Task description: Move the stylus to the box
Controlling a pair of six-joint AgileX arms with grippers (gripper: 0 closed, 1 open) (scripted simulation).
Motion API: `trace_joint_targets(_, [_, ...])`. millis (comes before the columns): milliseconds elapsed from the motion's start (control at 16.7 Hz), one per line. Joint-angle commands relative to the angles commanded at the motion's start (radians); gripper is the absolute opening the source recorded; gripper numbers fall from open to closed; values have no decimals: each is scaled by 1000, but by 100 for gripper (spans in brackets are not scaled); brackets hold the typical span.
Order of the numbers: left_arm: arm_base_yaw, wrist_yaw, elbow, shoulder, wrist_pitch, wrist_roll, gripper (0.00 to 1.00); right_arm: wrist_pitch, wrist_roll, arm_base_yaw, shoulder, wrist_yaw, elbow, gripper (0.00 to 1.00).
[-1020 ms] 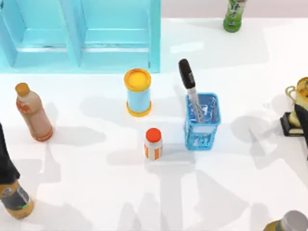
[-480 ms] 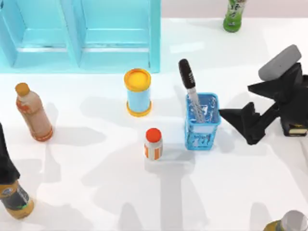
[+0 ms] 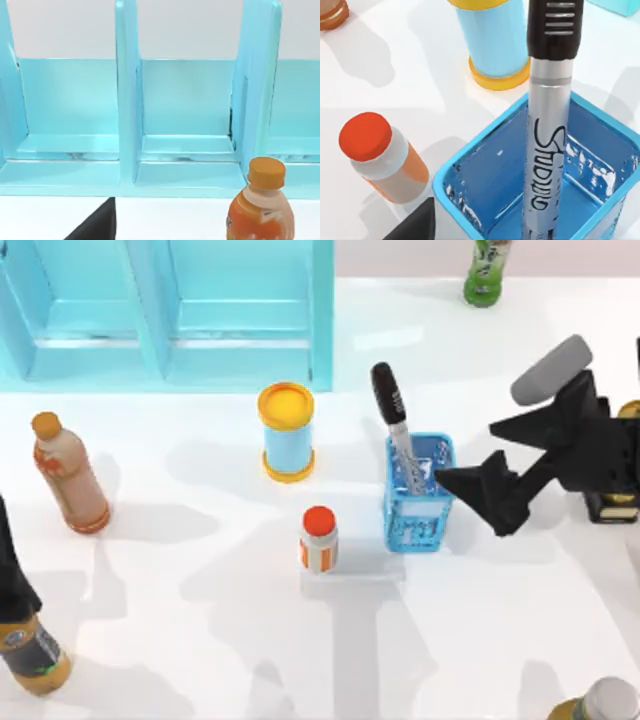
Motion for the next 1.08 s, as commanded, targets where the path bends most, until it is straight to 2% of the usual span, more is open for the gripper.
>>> trace_joint_targets(240, [0,0,0,0,0,0,100,28,8,7,35,10,11,100])
trace_joint_targets(480, [0,0,0,0,0,0,100,147,22,23,202,25,72,100])
trace_joint_targets(900, [0,0,0,0,0,0,100,242,105,141,366,120,172,100])
trace_joint_targets(1080, [0,0,0,0,0,0,100,248,110,151,376,125,181,100])
